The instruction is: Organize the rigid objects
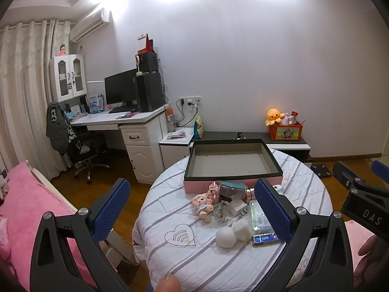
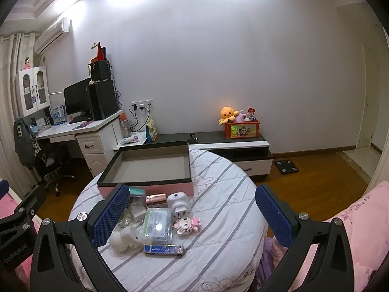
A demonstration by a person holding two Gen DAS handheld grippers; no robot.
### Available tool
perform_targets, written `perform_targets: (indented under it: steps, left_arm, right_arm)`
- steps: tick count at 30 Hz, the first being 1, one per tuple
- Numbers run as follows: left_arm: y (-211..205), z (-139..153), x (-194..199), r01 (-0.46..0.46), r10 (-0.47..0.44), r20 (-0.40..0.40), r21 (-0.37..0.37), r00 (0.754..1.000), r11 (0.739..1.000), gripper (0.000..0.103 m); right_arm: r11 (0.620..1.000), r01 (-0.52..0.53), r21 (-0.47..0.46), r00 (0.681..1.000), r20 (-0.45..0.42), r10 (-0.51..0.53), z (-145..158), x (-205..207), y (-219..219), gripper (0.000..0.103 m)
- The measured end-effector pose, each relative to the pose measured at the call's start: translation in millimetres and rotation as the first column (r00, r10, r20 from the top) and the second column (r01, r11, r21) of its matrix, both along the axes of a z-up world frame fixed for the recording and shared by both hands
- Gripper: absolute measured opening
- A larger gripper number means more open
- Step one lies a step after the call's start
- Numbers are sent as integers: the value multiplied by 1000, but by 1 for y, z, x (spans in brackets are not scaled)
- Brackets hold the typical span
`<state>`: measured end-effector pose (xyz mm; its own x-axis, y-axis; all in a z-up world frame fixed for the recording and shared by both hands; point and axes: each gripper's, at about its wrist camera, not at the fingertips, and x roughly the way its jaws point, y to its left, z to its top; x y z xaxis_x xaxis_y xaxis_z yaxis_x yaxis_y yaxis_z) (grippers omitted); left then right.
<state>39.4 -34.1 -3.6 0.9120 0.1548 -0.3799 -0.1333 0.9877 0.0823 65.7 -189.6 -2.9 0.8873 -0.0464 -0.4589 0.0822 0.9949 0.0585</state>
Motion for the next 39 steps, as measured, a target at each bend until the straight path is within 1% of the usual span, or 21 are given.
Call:
perform_targets:
  steps: [4, 7, 11, 14, 20, 24, 29, 39]
  left_arm:
    - [1, 2, 3, 0, 0, 3, -26, 1000, 1000, 103]
    - [6, -1, 3, 17, -17, -11, -31, 1000, 999, 103]
    - [19, -4, 1, 40, -41, -28, -40, 999, 998, 103]
    - [29, -5, 0, 37, -38, -35, -45, 999, 998, 103]
    - [43, -3, -6, 48, -49, -8, -98, 999, 994, 103]
    - [41, -1, -10, 47, -47, 10, -89, 999, 995, 103]
    - [38, 2, -16, 51, -48, 30, -98, 998, 994, 103]
    - [23, 7, -17, 7, -5, 47, -49, 999, 999, 103]
  right_arm:
    - [1000, 6, -22, 1000, 11, -6, 7, 2, -2, 103]
    - [999, 25, -35, 1000, 16, -25, 9, 0, 2, 103]
    - [998, 46, -42, 999, 18, -45, 8, -6, 15, 103]
    - [997, 42, -60, 999, 19, -41, 11, -9, 27, 103]
    - [994, 34, -100, 999, 38, -30, 19, -14, 43, 103]
    - [994, 35, -102, 999, 44, -30, 21, -15, 44, 103]
    - [995, 32, -99, 998, 50, -27, 21, -18, 42, 103]
    - [998, -13, -58, 998, 56, 16, 18, -12, 25, 103]
